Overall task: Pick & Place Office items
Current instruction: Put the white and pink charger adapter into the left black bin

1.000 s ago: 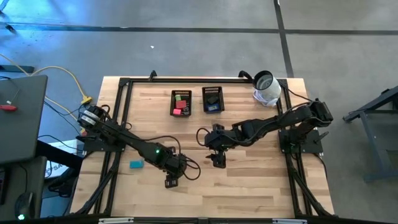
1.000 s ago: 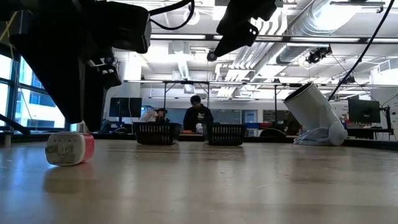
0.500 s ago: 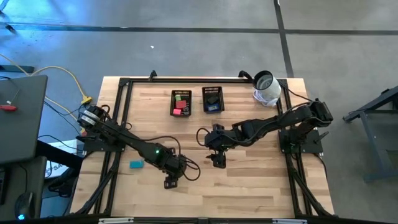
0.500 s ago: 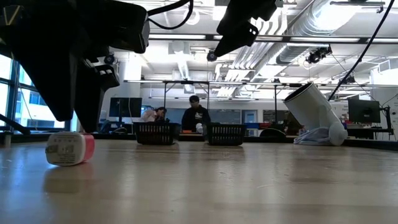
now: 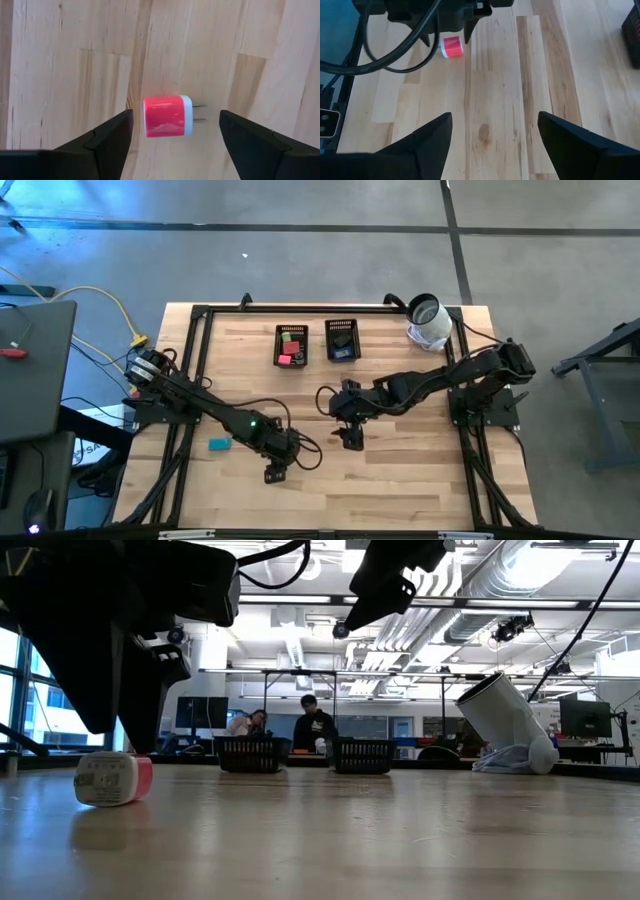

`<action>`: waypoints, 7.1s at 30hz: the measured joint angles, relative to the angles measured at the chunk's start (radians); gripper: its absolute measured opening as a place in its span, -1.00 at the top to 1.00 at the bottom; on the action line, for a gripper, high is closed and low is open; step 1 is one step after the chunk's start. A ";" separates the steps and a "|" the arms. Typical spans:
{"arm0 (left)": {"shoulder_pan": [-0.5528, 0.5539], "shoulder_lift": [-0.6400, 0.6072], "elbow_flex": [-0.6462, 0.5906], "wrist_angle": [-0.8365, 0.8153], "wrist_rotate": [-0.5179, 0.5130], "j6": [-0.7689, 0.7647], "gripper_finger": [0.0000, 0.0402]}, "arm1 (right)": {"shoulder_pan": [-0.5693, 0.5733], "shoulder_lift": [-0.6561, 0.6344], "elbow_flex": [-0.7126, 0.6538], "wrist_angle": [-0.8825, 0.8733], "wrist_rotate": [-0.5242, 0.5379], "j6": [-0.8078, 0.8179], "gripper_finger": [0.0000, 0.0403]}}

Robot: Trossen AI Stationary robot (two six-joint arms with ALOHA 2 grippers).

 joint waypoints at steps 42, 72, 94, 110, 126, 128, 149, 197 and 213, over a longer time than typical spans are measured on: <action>0.023 0.078 0.002 0.014 0.048 0.052 0.26 | 0.009 0.000 0.000 0.000 0.007 -0.003 -0.40; -0.150 -0.152 0.000 -0.135 -0.819 0.269 0.26 | -0.002 0.000 0.000 0.204 -0.001 0.008 -0.40; -0.175 -0.151 0.000 0.114 -1.329 0.811 0.26 | -0.102 0.000 0.000 0.385 -0.072 0.031 -0.40; -0.188 -0.151 0.001 0.406 -1.373 1.121 0.27 | -0.106 0.000 0.000 0.501 -0.154 0.022 -0.40; -0.187 -0.151 0.001 0.536 -1.353 1.230 0.27 | -0.106 0.000 0.000 0.515 -0.181 0.004 0.12; -0.187 -0.151 0.001 0.536 -1.349 1.230 0.27 | -0.106 0.000 0.000 0.515 -0.182 0.003 0.28; -0.185 -0.151 0.001 0.544 -1.346 1.231 0.07 | -0.119 0.000 0.000 0.517 -0.206 0.011 0.40; -0.260 -0.151 0.001 0.192 -1.045 0.423 -0.07 | -0.279 0.000 0.000 0.318 -0.064 -0.049 0.40; -0.185 -0.151 0.000 0.158 -0.695 0.316 -0.07 | -0.459 0.112 0.000 0.526 -0.220 -0.038 0.40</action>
